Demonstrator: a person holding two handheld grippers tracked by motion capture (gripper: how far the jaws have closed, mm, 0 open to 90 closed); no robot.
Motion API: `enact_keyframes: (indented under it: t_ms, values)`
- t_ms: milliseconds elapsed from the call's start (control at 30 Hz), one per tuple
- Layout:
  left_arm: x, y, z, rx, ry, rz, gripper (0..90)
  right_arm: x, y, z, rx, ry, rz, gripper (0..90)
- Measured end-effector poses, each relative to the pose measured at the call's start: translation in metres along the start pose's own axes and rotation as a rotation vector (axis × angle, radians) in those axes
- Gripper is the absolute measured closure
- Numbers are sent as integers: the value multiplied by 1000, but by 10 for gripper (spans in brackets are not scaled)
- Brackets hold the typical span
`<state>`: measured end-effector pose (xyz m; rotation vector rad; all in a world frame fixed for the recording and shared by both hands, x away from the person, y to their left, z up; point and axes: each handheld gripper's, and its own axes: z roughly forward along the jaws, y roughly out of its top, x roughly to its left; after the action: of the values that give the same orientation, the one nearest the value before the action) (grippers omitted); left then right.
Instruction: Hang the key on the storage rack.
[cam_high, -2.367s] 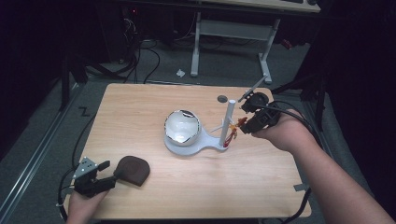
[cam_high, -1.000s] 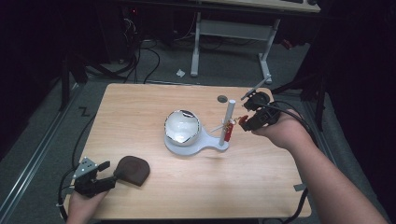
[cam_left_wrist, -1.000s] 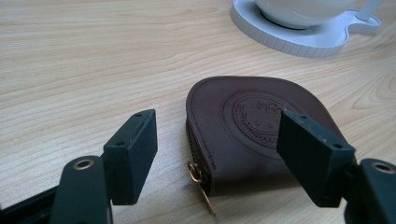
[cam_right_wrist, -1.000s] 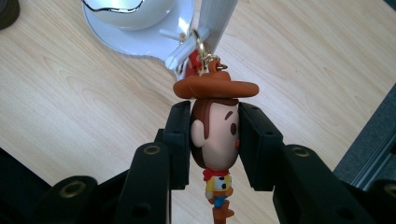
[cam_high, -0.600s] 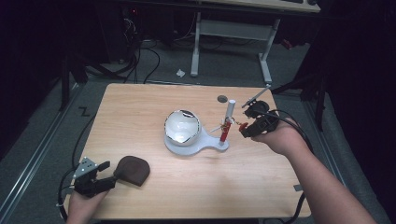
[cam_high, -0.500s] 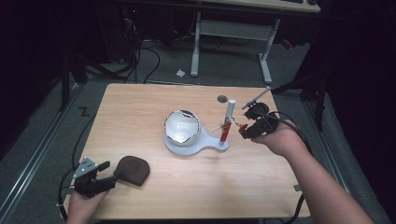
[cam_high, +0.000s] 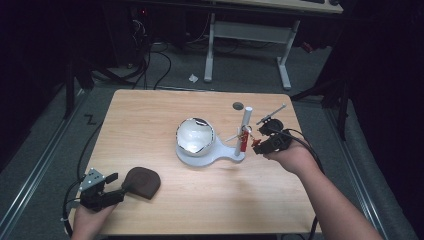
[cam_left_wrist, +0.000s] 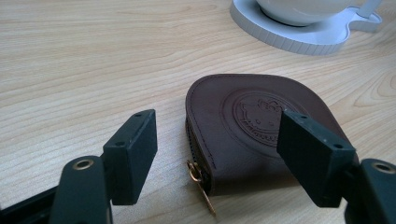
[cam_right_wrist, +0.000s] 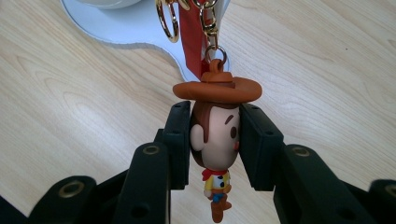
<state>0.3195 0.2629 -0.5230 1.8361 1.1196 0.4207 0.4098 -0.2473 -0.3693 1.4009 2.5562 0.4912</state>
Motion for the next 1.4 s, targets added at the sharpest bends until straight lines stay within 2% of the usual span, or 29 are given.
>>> enact_keyframes:
  t_ms: [233, 367, 467, 700, 833, 1033, 1133, 1400]
  values:
    - [-1, 0, 1, 3, -3, 2, 289, -1, 2, 9, -23, 14, 2, 662]
    - [-1, 0, 1, 6, -4, -2, 288, -3, 3, 11, -28, 7, 8, 658]
    - [-1, 0, 1, 8, -7, -5, 286, -5, 4, 10, -35, 11, 24, 613]
    - [-1, 0, 2, 12, -14, -9, 283, -8, -3, 2, -54, 3, 36, 611]
    - [-1, 0, 3, 15, -21, -13, 281, -6, -11, 0, -62, 3, 36, 611]
    - [-1, 1, 4, 20, -43, -46, 278, 2, -28, 2, -90, -8, 32, 572]
    - [-1, 2, 5, 23, -54, -58, 278, 6, -39, 5, -118, -8, 42, 557]
    - [-1, 2, 6, 29, -69, -81, 279, 18, -66, 11, -211, -64, 33, 514]
